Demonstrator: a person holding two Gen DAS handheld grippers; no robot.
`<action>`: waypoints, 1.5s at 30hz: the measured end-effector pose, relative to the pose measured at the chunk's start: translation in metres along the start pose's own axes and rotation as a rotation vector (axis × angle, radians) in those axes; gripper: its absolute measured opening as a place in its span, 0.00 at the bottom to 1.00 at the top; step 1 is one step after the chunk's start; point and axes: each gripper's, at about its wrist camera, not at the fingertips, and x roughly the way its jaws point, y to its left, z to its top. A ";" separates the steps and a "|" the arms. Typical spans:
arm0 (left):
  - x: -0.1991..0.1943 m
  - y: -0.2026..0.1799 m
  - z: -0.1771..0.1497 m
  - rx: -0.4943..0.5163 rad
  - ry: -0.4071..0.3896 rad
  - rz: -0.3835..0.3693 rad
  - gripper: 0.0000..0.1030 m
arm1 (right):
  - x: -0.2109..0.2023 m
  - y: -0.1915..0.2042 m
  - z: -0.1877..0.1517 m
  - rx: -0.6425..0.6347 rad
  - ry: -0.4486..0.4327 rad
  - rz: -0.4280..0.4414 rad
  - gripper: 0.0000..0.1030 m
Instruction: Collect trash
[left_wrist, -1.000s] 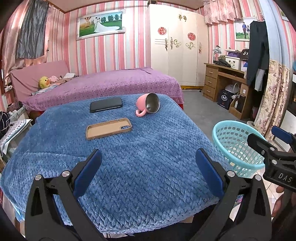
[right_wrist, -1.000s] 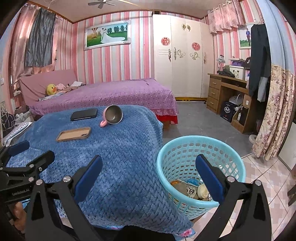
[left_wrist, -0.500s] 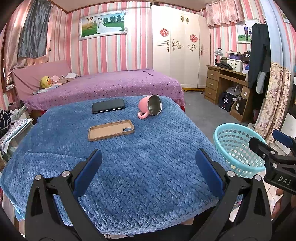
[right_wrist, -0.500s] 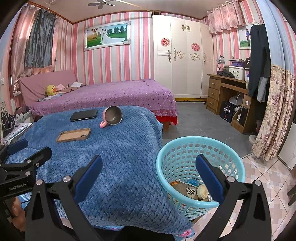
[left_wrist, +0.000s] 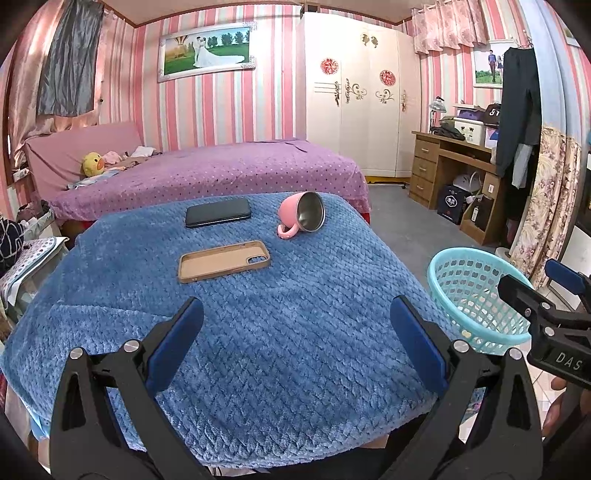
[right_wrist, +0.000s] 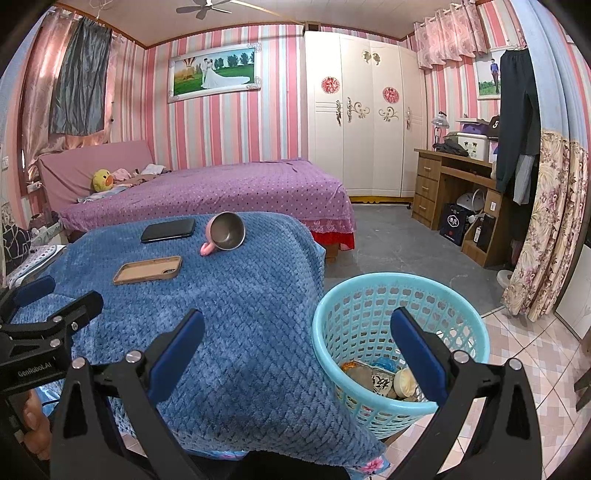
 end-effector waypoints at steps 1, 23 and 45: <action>0.000 0.000 0.000 -0.001 0.001 0.002 0.95 | 0.000 0.000 0.000 0.000 0.000 0.000 0.96; -0.002 0.004 -0.003 -0.006 -0.009 0.008 0.95 | -0.003 0.003 0.000 -0.006 -0.016 -0.002 0.96; -0.002 0.005 -0.003 -0.007 -0.010 0.009 0.95 | -0.006 0.004 0.002 -0.022 -0.024 -0.011 0.96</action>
